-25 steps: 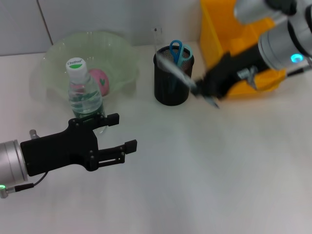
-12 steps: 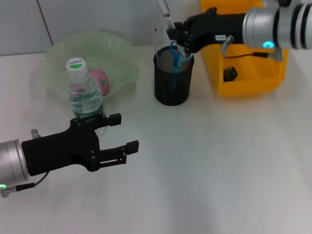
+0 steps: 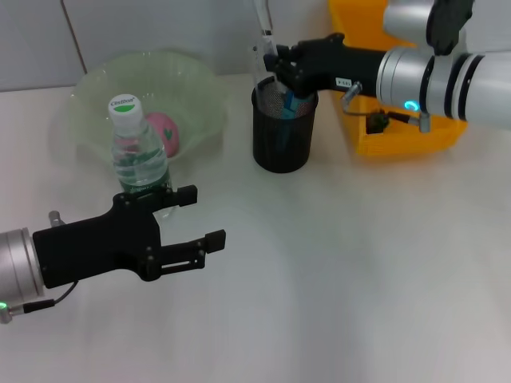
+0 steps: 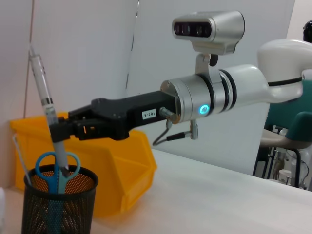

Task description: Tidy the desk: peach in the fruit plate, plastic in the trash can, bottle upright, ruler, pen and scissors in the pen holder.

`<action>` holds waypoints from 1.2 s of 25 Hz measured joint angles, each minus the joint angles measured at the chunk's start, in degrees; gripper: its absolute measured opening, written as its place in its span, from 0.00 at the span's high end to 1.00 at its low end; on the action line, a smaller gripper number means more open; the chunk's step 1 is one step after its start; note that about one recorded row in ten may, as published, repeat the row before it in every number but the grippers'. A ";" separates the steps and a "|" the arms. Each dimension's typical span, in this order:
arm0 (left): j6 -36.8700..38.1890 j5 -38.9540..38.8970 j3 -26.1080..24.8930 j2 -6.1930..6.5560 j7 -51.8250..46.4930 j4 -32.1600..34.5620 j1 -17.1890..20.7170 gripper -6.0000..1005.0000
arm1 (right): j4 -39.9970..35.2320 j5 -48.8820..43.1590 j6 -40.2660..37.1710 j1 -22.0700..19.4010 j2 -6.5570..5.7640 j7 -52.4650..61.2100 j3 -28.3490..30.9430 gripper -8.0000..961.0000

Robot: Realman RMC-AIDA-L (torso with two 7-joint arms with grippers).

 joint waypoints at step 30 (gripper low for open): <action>1.11 0.35 -2.22 0.07 0.42 0.01 0.12 0.18 | 0.70 0.51 -0.09 -2.33 -0.15 -0.22 0.60 0.52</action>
